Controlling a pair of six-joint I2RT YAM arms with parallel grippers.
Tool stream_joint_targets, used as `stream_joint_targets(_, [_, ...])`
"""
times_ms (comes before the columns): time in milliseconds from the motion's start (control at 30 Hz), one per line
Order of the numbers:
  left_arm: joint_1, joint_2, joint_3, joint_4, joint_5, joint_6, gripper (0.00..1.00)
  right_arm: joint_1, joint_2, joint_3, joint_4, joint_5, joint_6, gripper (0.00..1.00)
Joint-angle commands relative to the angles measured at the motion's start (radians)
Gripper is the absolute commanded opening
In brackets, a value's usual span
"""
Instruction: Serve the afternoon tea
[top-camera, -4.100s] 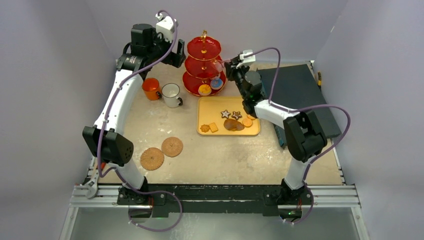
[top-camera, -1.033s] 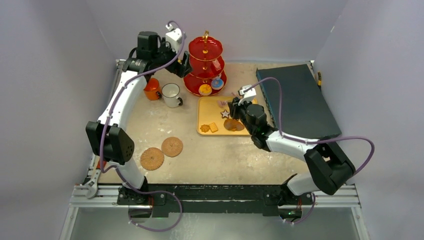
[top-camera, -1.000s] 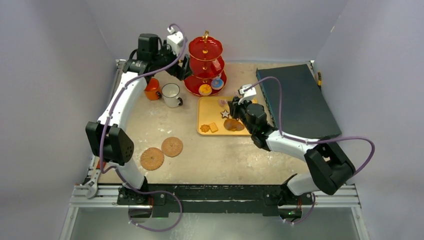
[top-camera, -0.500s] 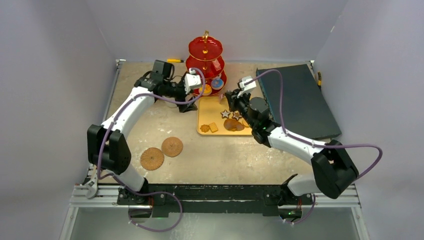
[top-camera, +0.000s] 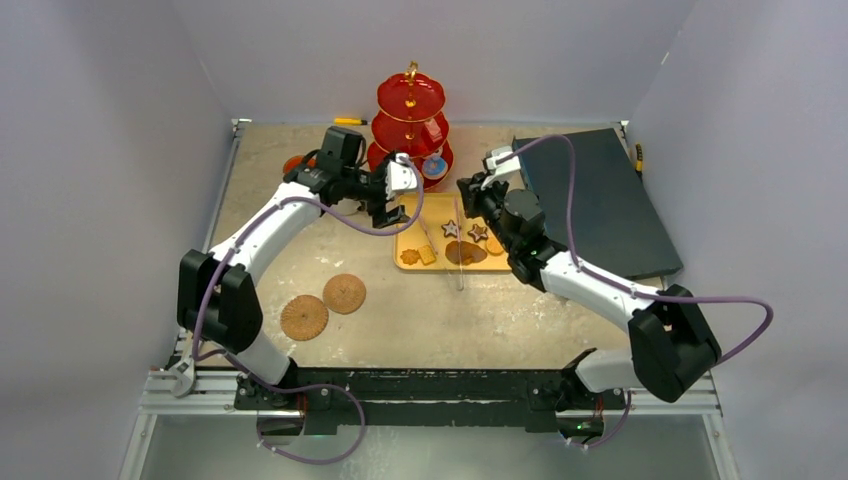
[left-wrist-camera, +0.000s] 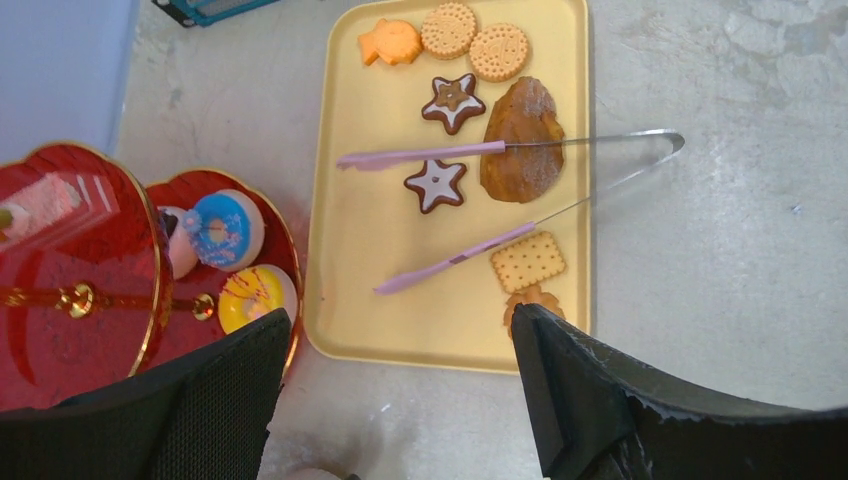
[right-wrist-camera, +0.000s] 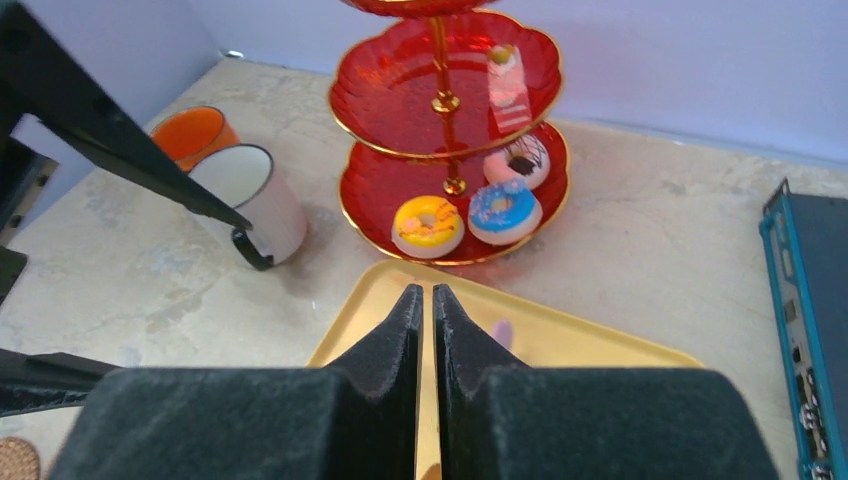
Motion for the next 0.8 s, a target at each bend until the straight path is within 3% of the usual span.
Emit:
stream_joint_targets(0, [-0.018,0.004,0.003,0.019,0.032,0.159,0.81,-0.011,0.019,0.012,-0.089,0.1,0.07,0.13])
stream_joint_targets(200, [-0.018,0.008,0.001,-0.015,0.012,0.245,0.78,-0.008,0.082,-0.006,-0.183,0.075,0.116,0.22])
stream_joint_targets(500, [-0.017,-0.049,-0.06,-0.055,0.007,0.339,0.77,0.005,0.213,0.024,-0.159,0.016,0.079,0.48])
stream_joint_targets(667, [-0.017,-0.066,-0.065,-0.082,-0.002,0.368,0.78,0.005,0.329,0.132,-0.216,0.017,0.086,0.5])
stream_joint_targets(767, [-0.017,-0.077,-0.069,-0.087,-0.004,0.374,0.79,0.005,0.384,0.188,-0.27,0.028,0.097,0.42])
